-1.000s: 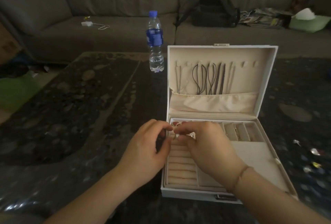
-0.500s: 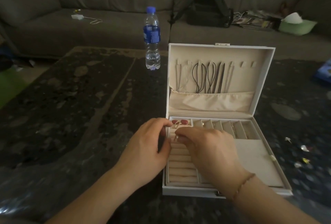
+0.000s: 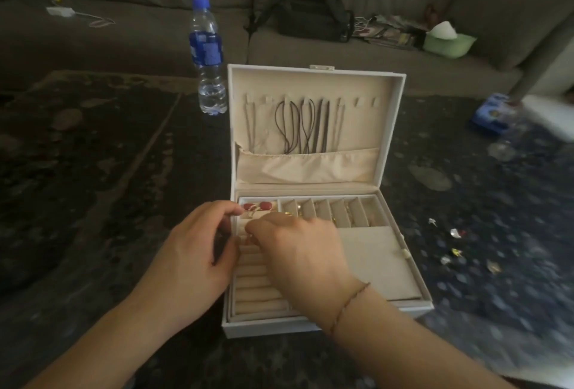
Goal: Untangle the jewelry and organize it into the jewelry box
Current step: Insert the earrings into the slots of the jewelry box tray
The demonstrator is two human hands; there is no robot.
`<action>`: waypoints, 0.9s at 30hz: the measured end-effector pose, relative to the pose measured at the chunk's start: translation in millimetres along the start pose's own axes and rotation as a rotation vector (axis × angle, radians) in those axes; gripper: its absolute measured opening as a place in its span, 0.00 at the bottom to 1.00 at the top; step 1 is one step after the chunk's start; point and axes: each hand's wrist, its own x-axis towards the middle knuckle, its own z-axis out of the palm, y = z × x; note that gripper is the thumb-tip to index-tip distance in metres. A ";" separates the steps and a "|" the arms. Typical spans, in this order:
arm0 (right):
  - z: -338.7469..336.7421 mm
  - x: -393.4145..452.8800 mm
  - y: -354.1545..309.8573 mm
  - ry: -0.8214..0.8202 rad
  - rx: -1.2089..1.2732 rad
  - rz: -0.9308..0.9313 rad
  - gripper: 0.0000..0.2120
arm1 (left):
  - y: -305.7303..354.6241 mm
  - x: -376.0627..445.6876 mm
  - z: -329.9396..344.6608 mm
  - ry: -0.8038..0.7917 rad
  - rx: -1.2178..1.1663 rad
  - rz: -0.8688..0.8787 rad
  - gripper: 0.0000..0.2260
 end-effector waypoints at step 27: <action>-65.9 -111.3 259.5 -0.108 -0.003 0.898 0.12 | 3.6 -0.6 1.0 0.025 0.132 0.075 0.05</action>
